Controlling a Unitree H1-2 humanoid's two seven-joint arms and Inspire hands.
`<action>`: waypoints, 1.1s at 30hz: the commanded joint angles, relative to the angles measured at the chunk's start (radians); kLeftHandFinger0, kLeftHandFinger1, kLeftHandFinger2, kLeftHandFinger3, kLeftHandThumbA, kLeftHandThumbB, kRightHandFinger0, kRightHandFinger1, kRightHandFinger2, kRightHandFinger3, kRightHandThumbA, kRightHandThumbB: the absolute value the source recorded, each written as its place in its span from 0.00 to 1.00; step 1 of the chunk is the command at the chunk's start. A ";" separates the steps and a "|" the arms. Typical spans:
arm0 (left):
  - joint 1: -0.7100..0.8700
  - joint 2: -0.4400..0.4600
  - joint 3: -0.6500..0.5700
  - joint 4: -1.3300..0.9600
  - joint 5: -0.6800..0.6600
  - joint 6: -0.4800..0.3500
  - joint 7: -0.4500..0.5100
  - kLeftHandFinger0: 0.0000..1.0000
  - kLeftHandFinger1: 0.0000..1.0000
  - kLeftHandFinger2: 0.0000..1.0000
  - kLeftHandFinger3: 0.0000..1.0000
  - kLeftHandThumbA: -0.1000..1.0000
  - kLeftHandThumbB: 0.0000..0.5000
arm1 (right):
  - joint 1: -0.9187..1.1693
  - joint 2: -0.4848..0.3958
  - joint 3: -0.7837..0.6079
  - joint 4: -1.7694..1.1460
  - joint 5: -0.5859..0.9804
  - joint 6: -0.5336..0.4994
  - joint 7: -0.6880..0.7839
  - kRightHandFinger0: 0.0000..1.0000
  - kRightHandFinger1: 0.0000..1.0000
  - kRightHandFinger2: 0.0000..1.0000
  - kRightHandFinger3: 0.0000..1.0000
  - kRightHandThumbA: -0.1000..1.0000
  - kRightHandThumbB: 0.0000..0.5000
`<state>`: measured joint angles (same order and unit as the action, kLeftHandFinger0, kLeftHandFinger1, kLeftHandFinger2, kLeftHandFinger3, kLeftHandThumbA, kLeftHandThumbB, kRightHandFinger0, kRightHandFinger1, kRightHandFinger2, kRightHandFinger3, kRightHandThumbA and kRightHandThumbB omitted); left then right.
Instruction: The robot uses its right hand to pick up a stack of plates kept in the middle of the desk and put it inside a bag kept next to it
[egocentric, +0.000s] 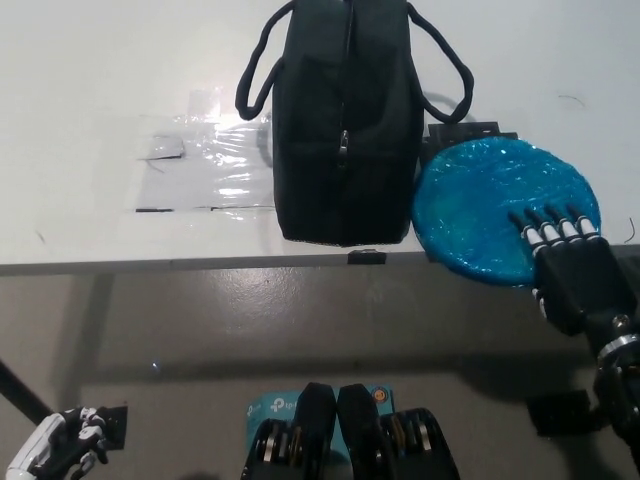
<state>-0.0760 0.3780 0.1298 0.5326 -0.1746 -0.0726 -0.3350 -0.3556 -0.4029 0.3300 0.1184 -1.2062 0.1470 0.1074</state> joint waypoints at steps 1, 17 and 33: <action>-0.003 0.021 0.005 -0.011 -0.006 -0.033 -0.013 0.03 0.24 0.38 0.38 0.45 1.00 | -0.095 -0.031 0.067 0.094 -0.222 0.074 -0.287 1.00 1.00 1.00 1.00 0.27 0.81; -0.009 0.021 -0.007 -0.016 0.013 -0.034 -0.002 0.02 0.23 0.37 0.35 0.44 1.00 | -0.094 -0.103 0.133 0.093 -0.061 -0.164 -0.436 0.00 0.14 0.36 0.04 0.00 0.62; -0.007 0.021 -0.006 -0.019 0.013 -0.027 -0.004 0.02 0.23 0.37 0.36 0.43 1.00 | -0.015 0.104 -0.265 -0.173 0.599 0.026 -0.075 0.00 0.13 0.44 0.00 0.00 0.24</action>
<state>-0.0773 0.3709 0.1227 0.5342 -0.1682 -0.0733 -0.3348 -0.3524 -0.3714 0.2803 0.1330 -1.0520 0.0326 -0.1404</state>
